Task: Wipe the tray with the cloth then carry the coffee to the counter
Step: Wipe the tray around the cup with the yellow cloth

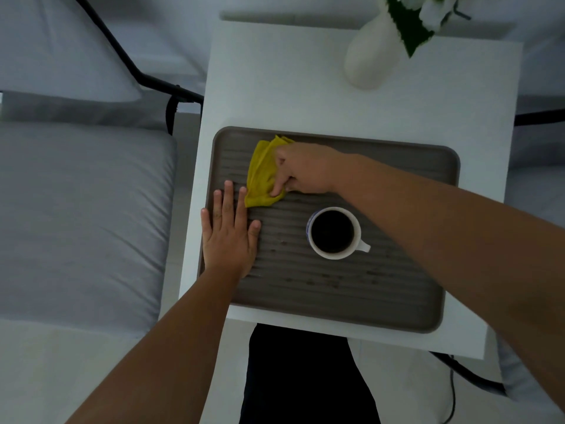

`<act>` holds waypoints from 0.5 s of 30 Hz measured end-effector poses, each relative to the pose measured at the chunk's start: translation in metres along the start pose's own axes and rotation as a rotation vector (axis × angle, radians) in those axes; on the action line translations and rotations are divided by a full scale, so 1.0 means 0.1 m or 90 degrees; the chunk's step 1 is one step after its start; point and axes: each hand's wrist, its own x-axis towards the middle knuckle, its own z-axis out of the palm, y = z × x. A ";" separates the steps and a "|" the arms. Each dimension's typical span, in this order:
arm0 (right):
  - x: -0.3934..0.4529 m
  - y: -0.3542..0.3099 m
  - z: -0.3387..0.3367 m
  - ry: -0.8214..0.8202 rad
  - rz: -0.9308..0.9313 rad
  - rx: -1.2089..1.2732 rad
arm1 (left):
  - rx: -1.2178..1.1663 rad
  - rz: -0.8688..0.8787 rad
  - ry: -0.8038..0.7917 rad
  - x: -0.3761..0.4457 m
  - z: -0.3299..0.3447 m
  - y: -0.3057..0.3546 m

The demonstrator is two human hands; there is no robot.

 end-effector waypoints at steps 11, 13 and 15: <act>-1.85 0.56 0.73 0.394 0.450 0.144 | -0.017 0.007 -0.023 0.01 -0.03 0.00; -1.86 0.46 0.82 0.455 0.548 0.173 | -0.022 0.008 -0.023 0.01 -0.03 0.00; -1.71 0.35 0.83 0.476 0.599 0.207 | -0.020 0.006 -0.021 0.01 -0.02 0.00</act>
